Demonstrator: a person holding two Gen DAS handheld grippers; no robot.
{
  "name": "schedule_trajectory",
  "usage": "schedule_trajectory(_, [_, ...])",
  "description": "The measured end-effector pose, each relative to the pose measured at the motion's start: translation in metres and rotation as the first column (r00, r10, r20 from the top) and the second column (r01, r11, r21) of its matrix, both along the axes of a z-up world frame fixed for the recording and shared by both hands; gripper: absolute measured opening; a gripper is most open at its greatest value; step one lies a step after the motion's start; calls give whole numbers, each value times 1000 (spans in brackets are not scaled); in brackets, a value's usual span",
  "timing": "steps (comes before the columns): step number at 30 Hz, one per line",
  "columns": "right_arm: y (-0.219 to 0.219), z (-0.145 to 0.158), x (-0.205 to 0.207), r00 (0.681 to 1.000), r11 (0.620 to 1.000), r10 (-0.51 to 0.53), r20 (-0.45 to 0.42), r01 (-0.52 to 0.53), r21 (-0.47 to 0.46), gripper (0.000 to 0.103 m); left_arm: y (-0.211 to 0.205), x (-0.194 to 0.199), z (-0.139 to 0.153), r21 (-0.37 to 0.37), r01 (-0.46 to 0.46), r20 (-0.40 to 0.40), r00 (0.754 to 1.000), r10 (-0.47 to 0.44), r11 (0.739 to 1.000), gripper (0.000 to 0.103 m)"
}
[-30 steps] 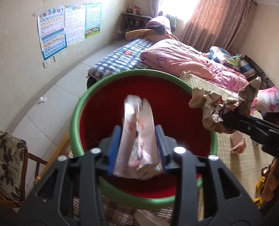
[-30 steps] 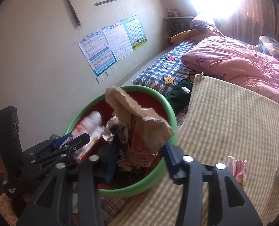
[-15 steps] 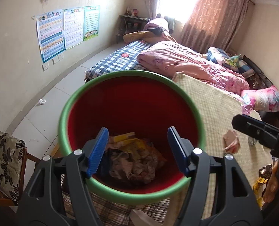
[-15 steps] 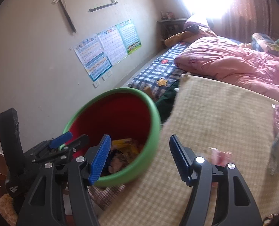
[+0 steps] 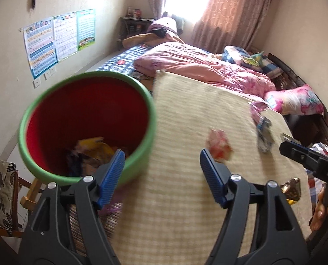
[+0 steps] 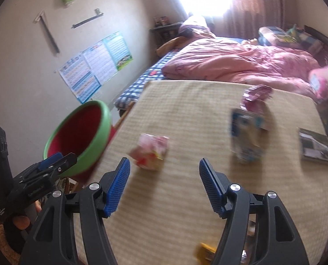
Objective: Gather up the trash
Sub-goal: 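Move both open tools back over the mat toward the remaining trash, then grasp the blue-and-white snack bag with the right tool and lift it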
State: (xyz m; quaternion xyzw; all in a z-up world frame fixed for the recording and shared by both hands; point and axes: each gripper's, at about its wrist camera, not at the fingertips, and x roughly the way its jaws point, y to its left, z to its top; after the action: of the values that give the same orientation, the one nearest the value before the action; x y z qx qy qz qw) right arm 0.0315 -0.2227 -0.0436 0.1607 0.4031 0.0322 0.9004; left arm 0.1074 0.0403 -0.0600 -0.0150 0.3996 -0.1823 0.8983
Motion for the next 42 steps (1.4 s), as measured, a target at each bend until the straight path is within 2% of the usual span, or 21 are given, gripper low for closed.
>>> schedule_trajectory(6, [-33, -6, -18, 1000, 1000, -5, -5, 5, -6, 64, -28, -24, -4, 10, 18, -15, 1000, -18, 1000, 70])
schedule_trajectory(10, [-49, -12, -12, 1000, 1000, 4, -8, -5, -30, 65, -36, -32, -3, 19, 0, -15, 1000, 0, 1000, 71])
schedule_trajectory(19, [-88, -32, 34, 1000, 998, 10, -29, -12, -64, 65, -29, -37, -4, 58, -93, -21, 995, 94, 994, 71])
schedule_trajectory(25, [-96, -43, 55, 998, 997, 37, -48, -40, -66, 65, -27, -30, -3, 77, -129, -25, 991, 132, 989, 72])
schedule_trajectory(33, [-101, -49, 75, 997, 995, 45, -55, -50, -88, 66, -41, -21, -8, 93, -119, -41, 992, 123, 989, 72])
schedule_trajectory(36, [-103, -53, 84, 997, 993, 48, -63, -54, -103, 72, -45, -18, -9, 96, -113, -44, 992, 117, 989, 72])
schedule_trajectory(38, [-103, -60, 94, 995, 992, 54, -88, -64, -112, 72, -48, -16, -10, 98, -108, -47, 992, 113, 989, 72])
schedule_trajectory(42, [-110, -73, 108, 985, 996, 64, -161, -74, -55, 67, -53, -12, -12, 99, -98, -52, 993, 104, 990, 72])
